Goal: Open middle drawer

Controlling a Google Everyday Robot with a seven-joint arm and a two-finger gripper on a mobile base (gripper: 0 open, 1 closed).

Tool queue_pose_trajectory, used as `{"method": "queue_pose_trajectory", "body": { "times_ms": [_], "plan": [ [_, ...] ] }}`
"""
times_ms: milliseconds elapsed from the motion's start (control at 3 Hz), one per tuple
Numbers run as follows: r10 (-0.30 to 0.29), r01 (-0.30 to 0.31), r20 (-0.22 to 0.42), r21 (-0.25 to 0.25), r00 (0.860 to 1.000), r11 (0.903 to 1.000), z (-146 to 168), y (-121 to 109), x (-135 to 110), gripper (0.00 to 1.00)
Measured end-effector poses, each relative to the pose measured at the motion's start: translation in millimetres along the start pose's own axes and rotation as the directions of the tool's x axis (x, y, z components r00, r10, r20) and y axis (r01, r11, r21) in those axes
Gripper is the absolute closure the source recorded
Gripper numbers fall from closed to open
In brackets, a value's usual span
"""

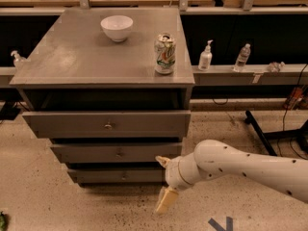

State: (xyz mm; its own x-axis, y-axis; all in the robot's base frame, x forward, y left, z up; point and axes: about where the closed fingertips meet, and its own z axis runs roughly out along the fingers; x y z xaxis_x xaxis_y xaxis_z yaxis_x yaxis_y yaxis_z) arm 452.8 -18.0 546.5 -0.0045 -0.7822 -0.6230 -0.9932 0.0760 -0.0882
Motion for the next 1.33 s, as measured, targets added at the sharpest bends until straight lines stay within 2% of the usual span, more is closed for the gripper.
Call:
{"method": "queue_pose_trajectory", "body": {
  "times_ms": [333,667,1000,1333],
  "plan": [
    [-0.012,0.011,0.036,0.027,0.999,0.9996,7.2,-12.3,3.3,0.0],
    [-0.098,0.095,0.021,0.108,0.995,0.9896,48.4,-59.6,19.3,0.0],
    [-0.183,0.196,-0.084,0.19,0.98,0.9621,84.8,-98.8,37.7,0.0],
    [-0.21,0.237,-0.138,0.218,0.968,0.9468,102.6,-117.2,47.7,0.0]
  ]
}}
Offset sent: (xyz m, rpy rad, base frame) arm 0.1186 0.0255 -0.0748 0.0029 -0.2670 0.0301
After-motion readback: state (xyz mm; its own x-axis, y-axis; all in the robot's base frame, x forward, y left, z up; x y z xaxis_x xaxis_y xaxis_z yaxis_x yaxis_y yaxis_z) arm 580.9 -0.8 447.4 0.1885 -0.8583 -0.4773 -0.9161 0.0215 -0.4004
